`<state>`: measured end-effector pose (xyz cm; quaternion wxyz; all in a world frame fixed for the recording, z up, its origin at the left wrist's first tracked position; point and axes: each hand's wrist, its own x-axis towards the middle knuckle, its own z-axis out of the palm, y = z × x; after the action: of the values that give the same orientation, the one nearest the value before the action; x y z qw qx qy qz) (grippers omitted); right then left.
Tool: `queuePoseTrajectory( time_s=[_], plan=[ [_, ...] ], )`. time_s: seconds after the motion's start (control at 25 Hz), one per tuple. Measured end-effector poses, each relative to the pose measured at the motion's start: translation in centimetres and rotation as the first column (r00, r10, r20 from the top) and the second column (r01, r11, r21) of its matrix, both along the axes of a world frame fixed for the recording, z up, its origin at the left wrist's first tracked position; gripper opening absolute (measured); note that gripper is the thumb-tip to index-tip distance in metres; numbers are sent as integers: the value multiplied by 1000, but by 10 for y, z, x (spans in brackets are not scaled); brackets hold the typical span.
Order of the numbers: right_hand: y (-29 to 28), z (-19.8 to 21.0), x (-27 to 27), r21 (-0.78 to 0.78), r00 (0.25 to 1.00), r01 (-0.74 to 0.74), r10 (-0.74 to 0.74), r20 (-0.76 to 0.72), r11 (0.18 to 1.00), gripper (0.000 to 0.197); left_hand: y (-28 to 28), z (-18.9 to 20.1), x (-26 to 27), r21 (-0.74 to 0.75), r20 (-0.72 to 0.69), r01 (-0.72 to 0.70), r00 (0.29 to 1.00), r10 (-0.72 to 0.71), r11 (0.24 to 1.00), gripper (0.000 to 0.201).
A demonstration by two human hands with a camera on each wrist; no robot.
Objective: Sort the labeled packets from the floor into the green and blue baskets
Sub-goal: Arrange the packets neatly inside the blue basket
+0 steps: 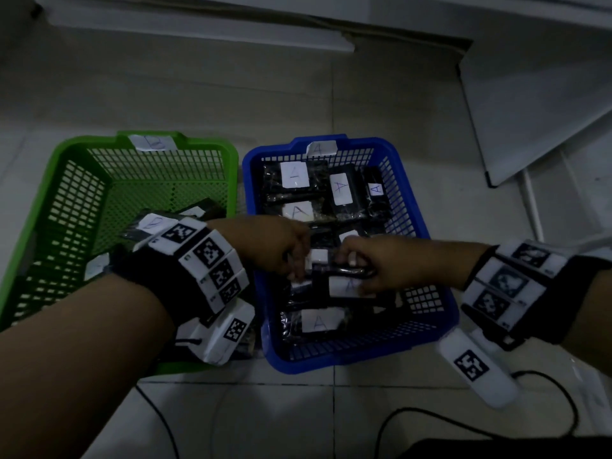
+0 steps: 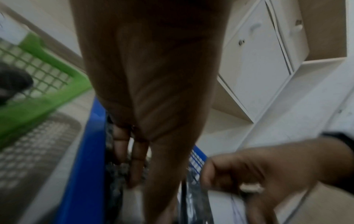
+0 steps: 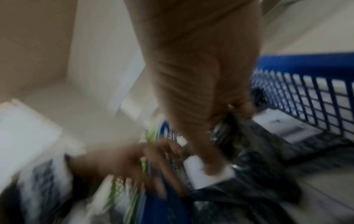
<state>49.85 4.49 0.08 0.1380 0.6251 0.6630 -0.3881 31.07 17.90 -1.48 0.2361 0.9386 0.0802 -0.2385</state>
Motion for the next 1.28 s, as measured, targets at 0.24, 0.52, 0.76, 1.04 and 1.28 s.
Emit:
queuePoseTrajectory(
  time_s=[0.24, 0.52, 0.76, 1.04, 1.28],
  plan=[
    [-3, 5, 37, 124, 820, 568, -572, -6, 813, 51, -9, -5, 11, 69, -159, -31, 986, 42, 997, 22],
    [-23, -30, 21, 336, 877, 269, -374, 302, 903, 46, -11, -6, 18, 52, -217, 78, 974, -65, 996, 29],
    [-30, -29, 14, 408, 933, 203, -302, 196, 890, 77, -9, 4, 23, -110, -155, -3, 988, -14, 994, 24],
    [-33, -41, 14, 331, 933, 325, -358, 42, 886, 74, -18, -15, 21, -38, -175, -2, 985, -5, 999, 29],
    [-22, -38, 18, 426, 971, 205, -237, 22, 881, 37, -10, 1, 21, -38, -188, -47, 981, 39, 998, 34]
  ],
)
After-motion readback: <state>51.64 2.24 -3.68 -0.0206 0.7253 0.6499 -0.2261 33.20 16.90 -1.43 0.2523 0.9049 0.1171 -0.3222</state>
